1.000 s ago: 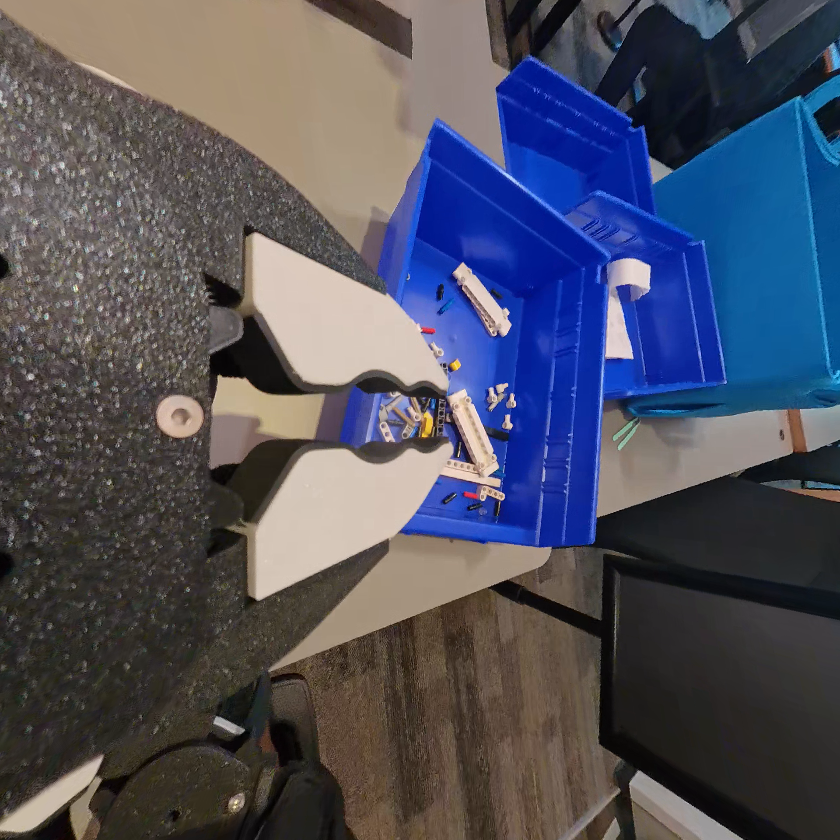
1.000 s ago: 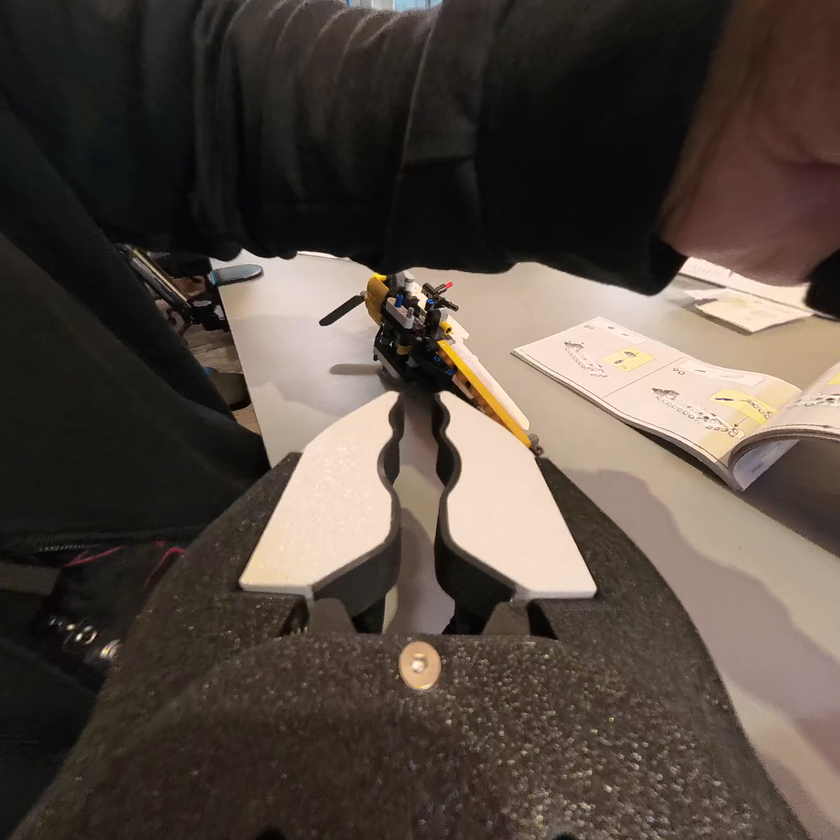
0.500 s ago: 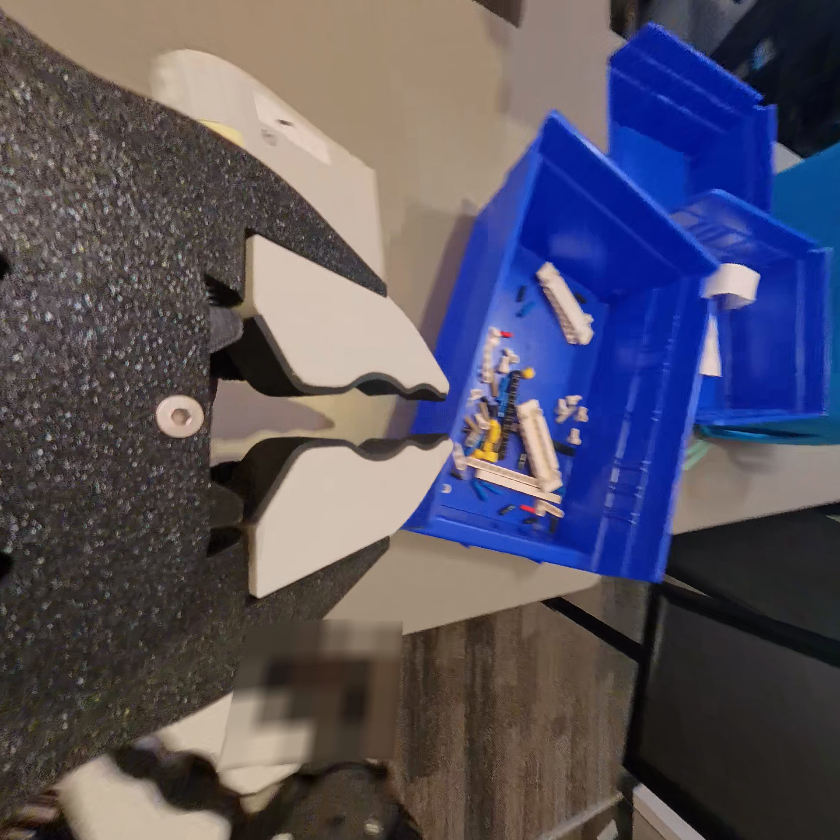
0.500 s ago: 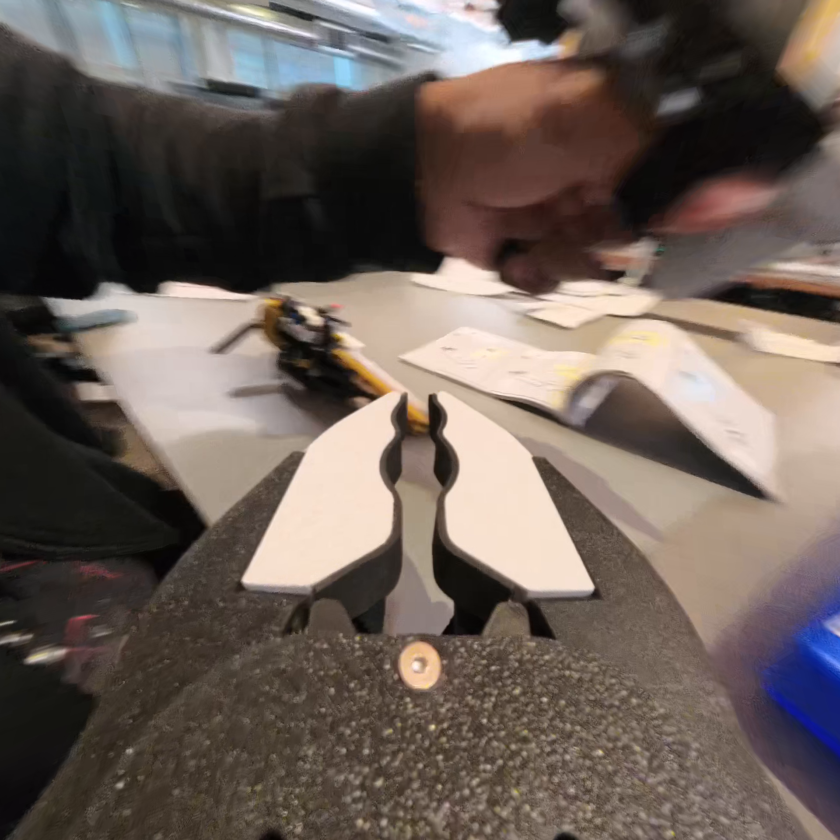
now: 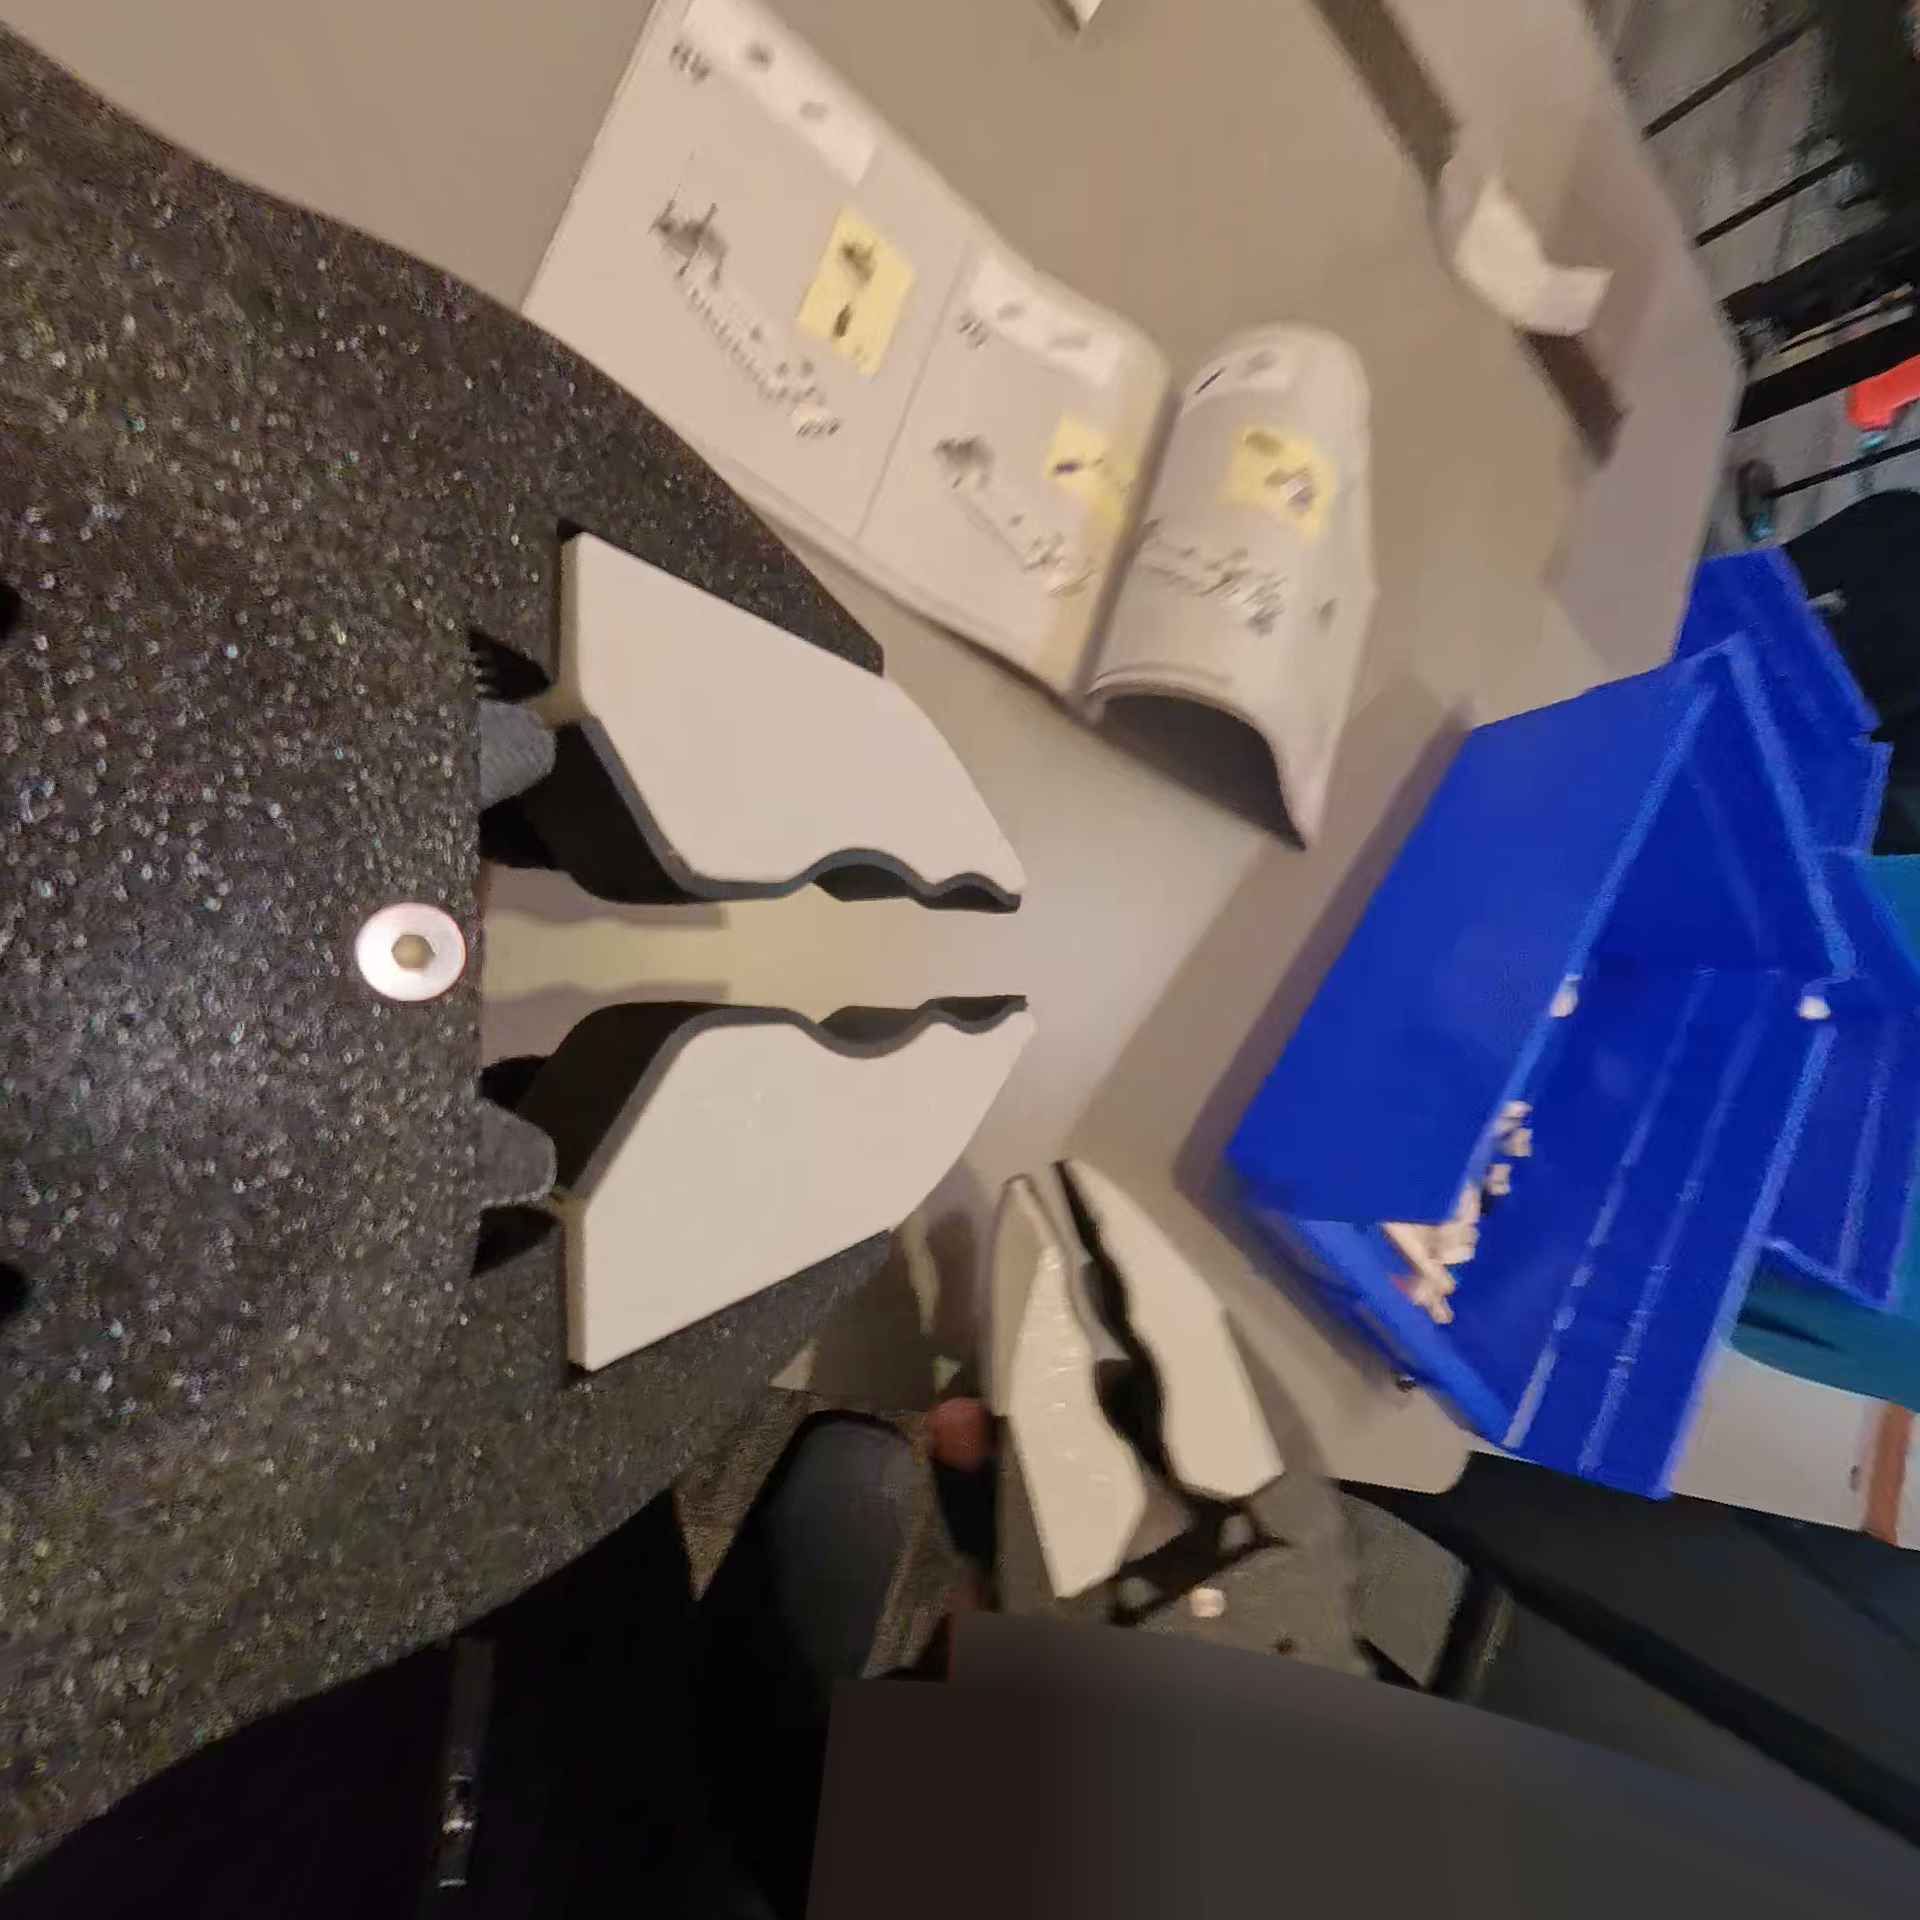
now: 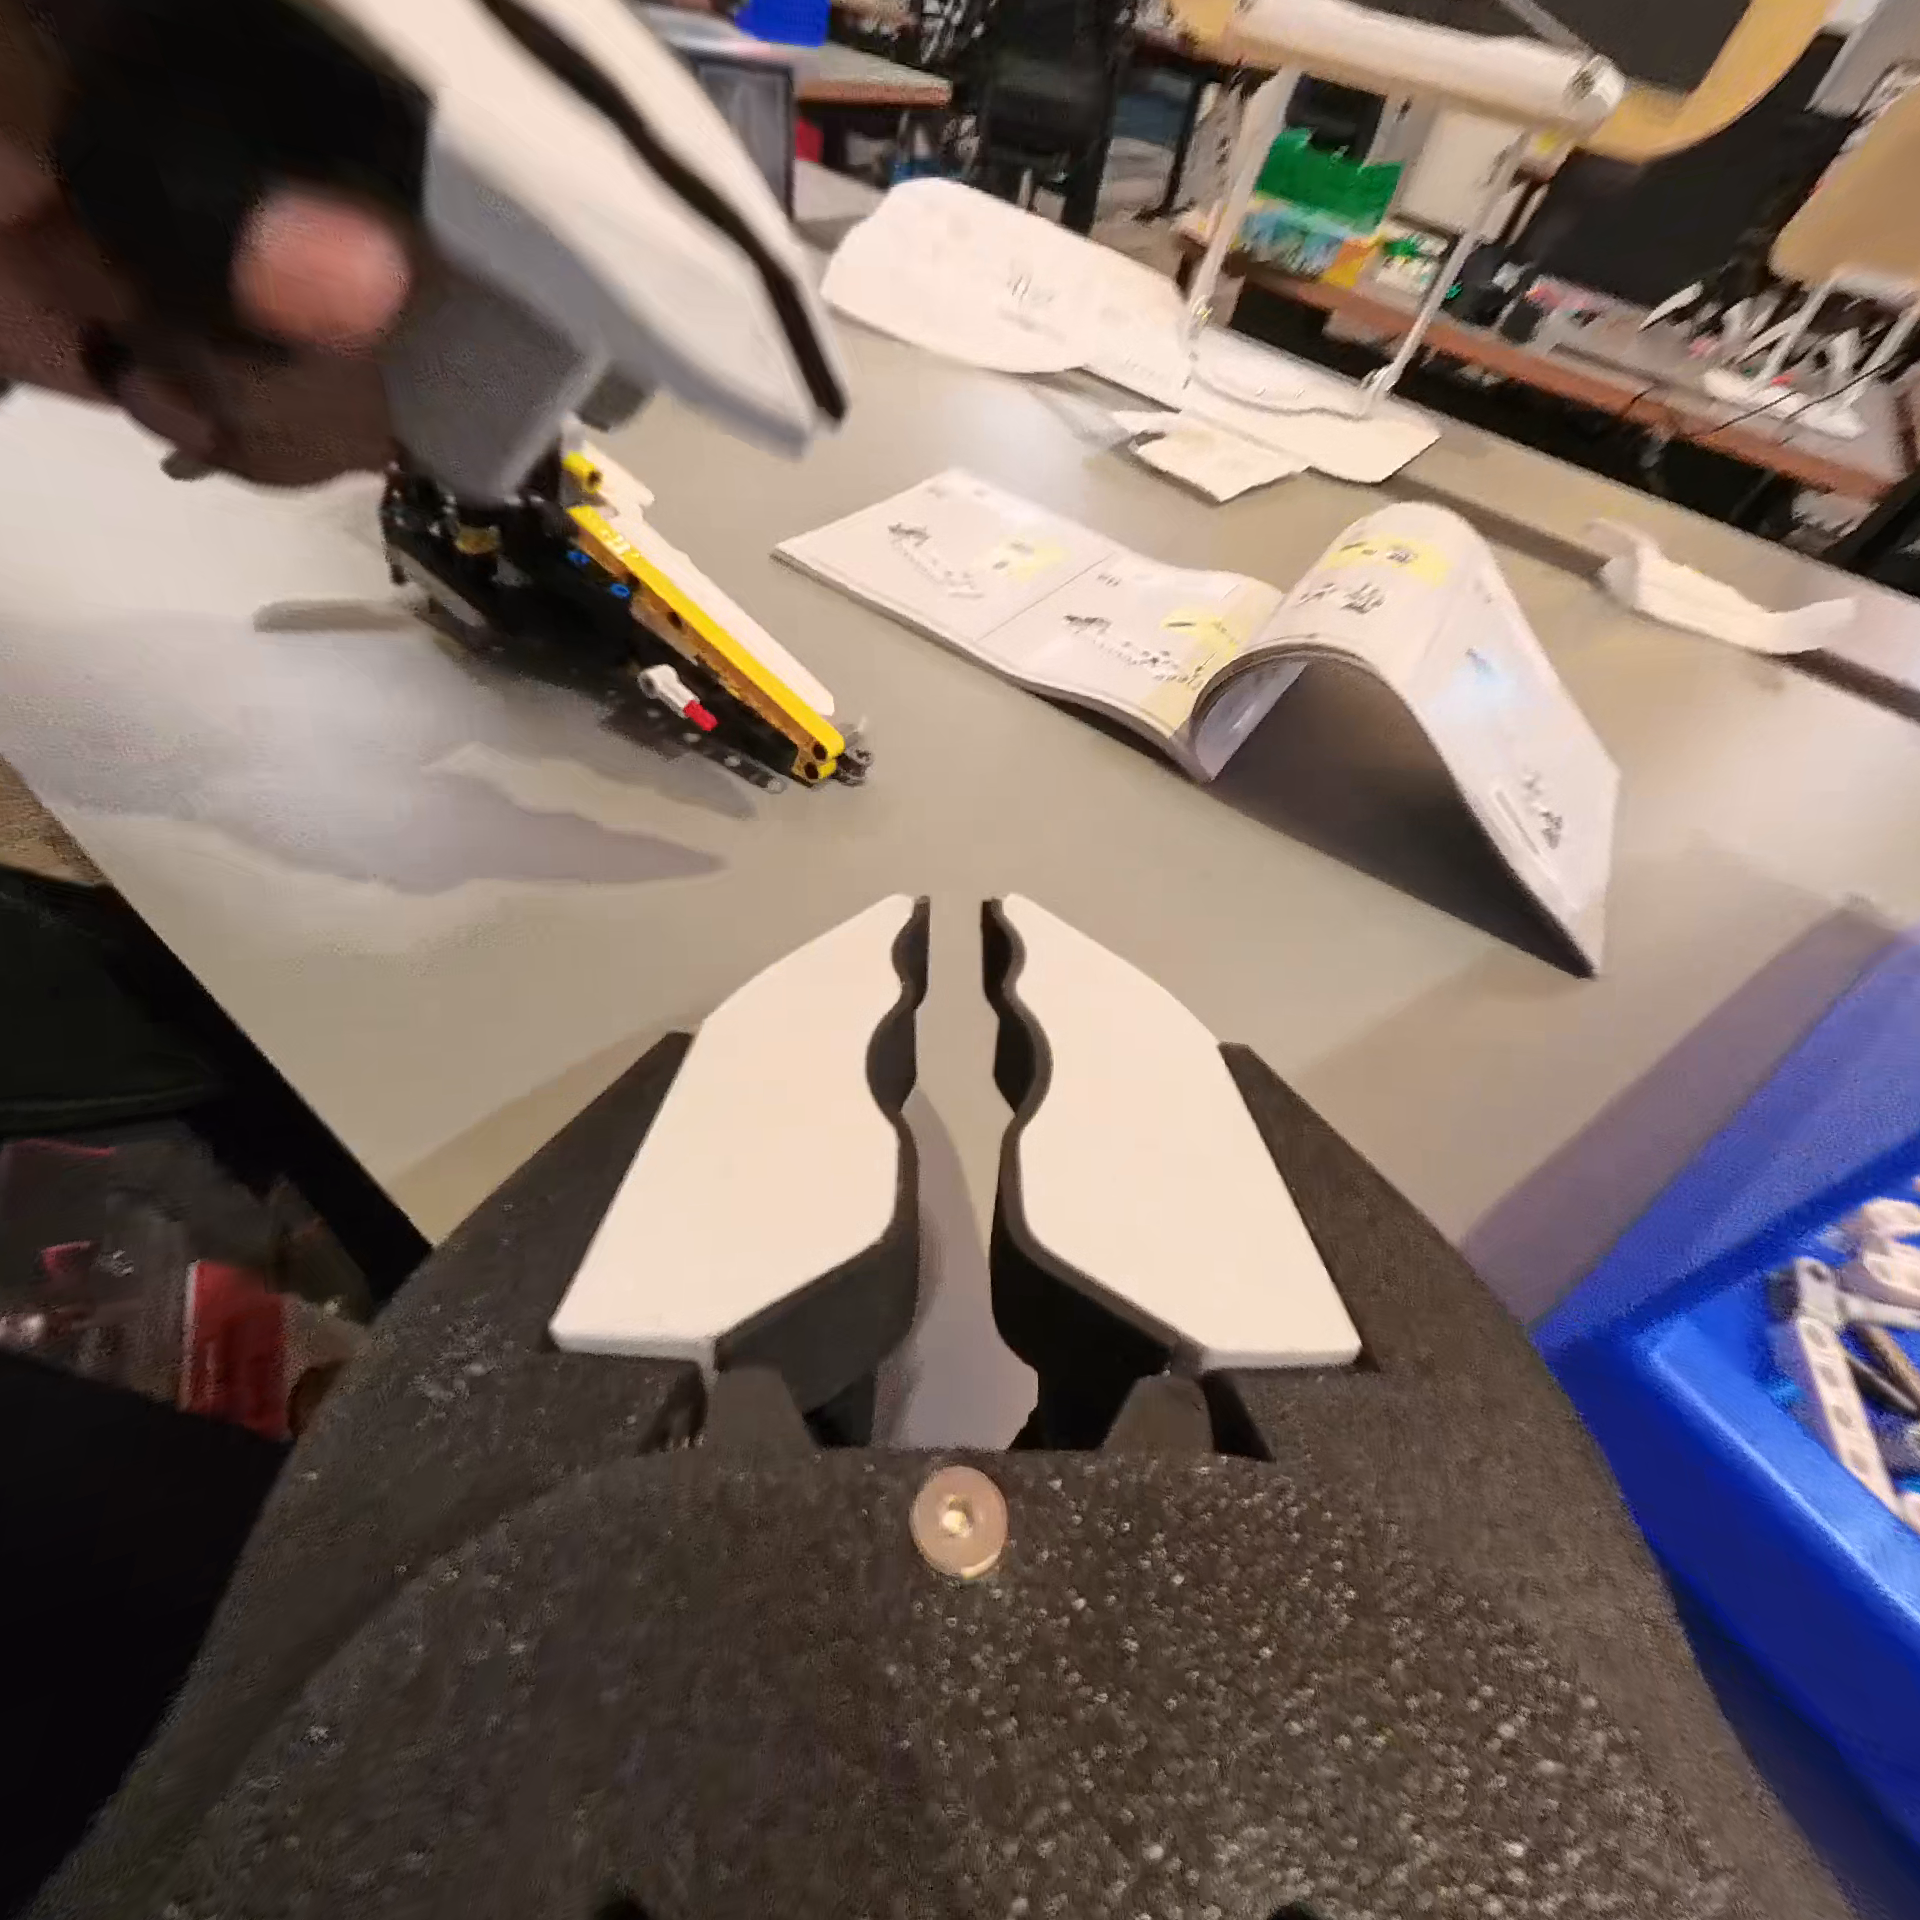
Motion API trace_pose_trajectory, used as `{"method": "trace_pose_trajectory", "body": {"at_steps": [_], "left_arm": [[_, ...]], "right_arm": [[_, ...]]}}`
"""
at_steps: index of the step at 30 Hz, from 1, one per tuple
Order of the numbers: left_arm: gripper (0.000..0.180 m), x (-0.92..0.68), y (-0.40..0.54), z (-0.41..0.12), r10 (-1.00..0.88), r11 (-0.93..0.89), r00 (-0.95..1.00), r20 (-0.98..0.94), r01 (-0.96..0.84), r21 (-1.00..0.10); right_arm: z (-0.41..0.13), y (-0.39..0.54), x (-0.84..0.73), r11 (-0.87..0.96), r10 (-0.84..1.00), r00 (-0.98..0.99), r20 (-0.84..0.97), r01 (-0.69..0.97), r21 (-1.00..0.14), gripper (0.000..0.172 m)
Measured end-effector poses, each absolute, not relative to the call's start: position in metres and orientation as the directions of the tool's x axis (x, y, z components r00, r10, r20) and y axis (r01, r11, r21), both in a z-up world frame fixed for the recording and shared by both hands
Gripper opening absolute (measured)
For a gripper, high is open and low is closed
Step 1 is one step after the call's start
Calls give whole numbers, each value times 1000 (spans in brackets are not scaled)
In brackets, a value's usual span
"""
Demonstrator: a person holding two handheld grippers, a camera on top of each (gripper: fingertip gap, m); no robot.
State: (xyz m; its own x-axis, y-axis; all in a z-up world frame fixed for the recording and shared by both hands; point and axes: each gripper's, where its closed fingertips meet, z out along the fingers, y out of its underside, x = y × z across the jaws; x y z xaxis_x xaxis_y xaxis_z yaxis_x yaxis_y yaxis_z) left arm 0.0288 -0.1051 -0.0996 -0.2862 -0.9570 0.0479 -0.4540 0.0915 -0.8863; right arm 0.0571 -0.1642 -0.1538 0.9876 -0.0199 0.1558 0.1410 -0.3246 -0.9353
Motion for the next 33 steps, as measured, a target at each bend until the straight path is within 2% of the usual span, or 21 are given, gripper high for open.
{"method": "trace_pose_trajectory", "body": {"at_steps": [5,7,11,14,16,20,23,26,33], "left_arm": [[22,21,-82,-163,-967,244,-206,-149,-579,-778],[26,18,-60,-171,-959,280,-149,-240,-602,-748],[25,4,-35,-175,-957,276,-117,-265,-642,-715],[26,-11,-2,-182,-940,296,-93,-329,-702,-647],[26,-18,8,-184,-946,284,-113,-303,-736,-615],[25,4,-30,-167,-958,286,-230,-174,-685,-670],[25,17,-45,-189,-952,293,-287,-105,-761,-579],[25,25,-43,-205,-963,255,-259,-70,-800,-543],[20,30,-42,-215,-976,199,-217,-30,-820,-536]], "right_arm": [[-162,-159,55,-388,43,997,68,79,-918,13],[-162,-159,56,-387,38,997,62,72,-919,13],[-162,-160,57,-382,36,998,47,57,-923,13],[-163,-159,56,-390,50,998,25,43,-920,13],[-164,-159,55,-398,63,998,18,41,-916,13],[-166,-159,52,-409,83,996,14,47,-911,13],[-164,-159,52,-399,82,996,20,51,-916,13],[-160,-162,53,-362,68,997,23,46,-931,13],[-154,-165,54,-320,79,997,-22,4,-948,12]]}}
